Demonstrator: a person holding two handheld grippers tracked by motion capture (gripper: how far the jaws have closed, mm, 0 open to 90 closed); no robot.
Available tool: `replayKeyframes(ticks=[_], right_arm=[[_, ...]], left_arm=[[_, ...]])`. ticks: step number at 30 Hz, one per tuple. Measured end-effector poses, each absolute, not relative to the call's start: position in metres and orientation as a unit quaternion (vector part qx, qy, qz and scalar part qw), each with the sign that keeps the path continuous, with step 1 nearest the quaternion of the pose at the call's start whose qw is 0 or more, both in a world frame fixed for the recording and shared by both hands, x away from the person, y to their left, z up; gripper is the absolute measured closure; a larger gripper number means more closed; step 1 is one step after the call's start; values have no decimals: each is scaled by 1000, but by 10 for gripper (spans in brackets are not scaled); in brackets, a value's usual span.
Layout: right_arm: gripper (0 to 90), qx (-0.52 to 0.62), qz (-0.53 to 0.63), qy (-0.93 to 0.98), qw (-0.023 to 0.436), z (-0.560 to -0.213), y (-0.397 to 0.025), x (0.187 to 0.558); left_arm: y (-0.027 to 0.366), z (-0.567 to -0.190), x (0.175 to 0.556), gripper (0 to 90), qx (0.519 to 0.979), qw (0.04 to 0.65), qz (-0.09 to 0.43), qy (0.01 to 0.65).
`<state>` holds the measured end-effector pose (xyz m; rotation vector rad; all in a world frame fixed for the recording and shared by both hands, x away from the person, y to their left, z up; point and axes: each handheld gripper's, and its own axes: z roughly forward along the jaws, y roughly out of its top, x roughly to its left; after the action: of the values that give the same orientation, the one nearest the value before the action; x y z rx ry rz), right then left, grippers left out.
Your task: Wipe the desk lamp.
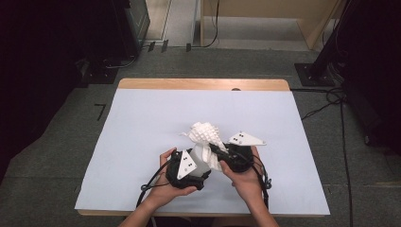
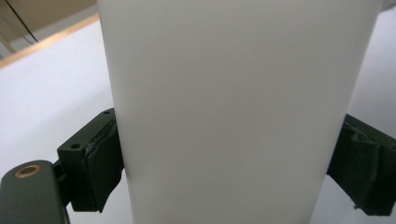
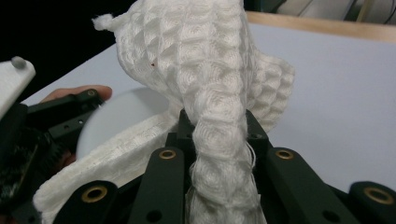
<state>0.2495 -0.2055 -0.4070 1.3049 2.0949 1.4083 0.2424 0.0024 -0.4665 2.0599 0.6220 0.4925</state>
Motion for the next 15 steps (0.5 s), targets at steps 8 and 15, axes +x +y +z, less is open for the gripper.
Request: replayKeyframes(ticks=[8,15], right_arm=[[775,393,515,752,123,-394,-186,234],[771,449,494,729,153,-407,-204,249]], left_arm=[[0,-468,238,86,831,453,211,245],[1,-467,241,86,831,452,203,251]])
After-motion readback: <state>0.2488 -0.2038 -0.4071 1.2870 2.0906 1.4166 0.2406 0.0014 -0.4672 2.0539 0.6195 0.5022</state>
